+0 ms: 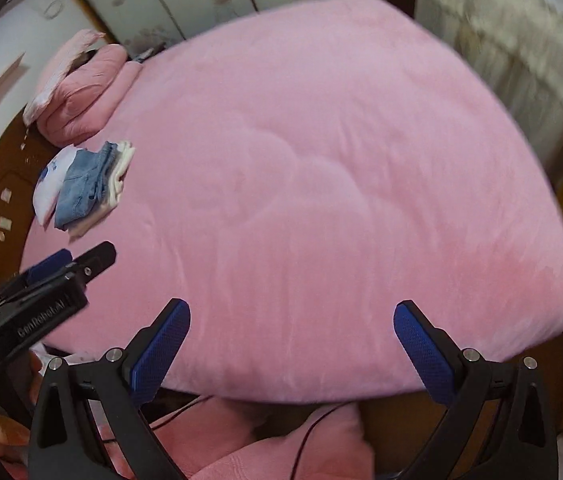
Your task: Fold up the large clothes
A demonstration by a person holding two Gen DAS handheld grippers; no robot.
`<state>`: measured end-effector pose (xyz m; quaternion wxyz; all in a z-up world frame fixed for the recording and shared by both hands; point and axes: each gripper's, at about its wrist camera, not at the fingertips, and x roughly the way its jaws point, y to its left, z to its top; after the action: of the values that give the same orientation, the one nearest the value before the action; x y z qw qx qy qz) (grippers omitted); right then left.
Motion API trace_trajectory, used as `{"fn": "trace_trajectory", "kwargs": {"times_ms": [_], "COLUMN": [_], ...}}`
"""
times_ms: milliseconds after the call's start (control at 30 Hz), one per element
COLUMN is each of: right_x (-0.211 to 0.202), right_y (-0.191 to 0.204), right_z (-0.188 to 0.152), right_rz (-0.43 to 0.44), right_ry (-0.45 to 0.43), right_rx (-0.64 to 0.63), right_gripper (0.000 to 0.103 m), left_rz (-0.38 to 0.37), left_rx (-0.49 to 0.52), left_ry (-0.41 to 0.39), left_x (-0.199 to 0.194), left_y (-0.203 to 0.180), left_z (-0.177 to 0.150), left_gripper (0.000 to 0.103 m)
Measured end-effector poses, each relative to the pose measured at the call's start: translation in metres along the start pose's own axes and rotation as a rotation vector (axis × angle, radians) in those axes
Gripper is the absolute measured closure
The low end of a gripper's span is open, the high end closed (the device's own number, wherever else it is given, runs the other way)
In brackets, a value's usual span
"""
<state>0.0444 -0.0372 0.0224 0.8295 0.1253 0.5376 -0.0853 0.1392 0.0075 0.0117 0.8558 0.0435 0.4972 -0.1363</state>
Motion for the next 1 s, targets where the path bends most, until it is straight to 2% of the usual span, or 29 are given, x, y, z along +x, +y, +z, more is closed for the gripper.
{"fn": "trace_trajectory", "kwargs": {"times_ms": [67, 167, 267, 333, 400, 500, 567, 633, 733, 833, 1000], "right_x": [-0.007, -0.010, -0.010, -0.009, -0.013, -0.004, -0.006, -0.010, -0.009, -0.002, 0.008], "right_y": [0.011, 0.022, 0.037, 0.050, 0.074, 0.081, 0.080, 0.080, 0.080, 0.084, 0.082], "right_z": [0.014, 0.023, 0.022, 0.015, 0.002, -0.011, -0.017, -0.025, -0.037, -0.044, -0.042], "right_rz": [0.007, 0.038, -0.014, -0.057, -0.058, -0.064, -0.076, -0.077, -0.080, -0.093, -0.117], "right_ry": [-0.002, 0.027, 0.007, -0.006, 0.001, 0.054, 0.046, 0.020, -0.003, 0.020, 0.050], "right_rx": [-0.035, 0.003, -0.020, -0.058, -0.073, -0.062, -0.036, -0.017, -0.009, -0.032, -0.082], "right_gripper": [0.000, 0.000, 0.000, 0.000, 0.000, 0.000, 0.000, 0.000, 0.000, 0.000, 0.000], "left_rz": [0.005, 0.010, -0.014, 0.001, -0.003, 0.006, 0.014, 0.016, 0.005, 0.013, 0.014], "left_rx": [-0.002, -0.040, -0.105, -0.129, -0.119, -0.098, -0.107, -0.121, -0.136, -0.144, -0.140], "left_ry": [-0.013, 0.015, 0.025, 0.012, 0.026, 0.050, 0.061, 0.080, 0.118, 0.139, 0.129], "left_x": [-0.007, -0.011, -0.019, -0.027, -0.032, -0.031, -0.033, -0.032, -0.022, -0.016, -0.015], "left_y": [0.005, 0.021, 0.042, 0.048, 0.047, 0.049, 0.055, 0.059, 0.065, 0.072, 0.071], "left_z": [0.007, 0.012, 0.004, -0.006, -0.018, -0.030, -0.037, -0.047, -0.057, -0.063, -0.066], "left_gripper": [0.029, 0.029, 0.029, 0.029, 0.029, 0.029, 0.029, 0.023, 0.022, 0.017, 0.007]}}
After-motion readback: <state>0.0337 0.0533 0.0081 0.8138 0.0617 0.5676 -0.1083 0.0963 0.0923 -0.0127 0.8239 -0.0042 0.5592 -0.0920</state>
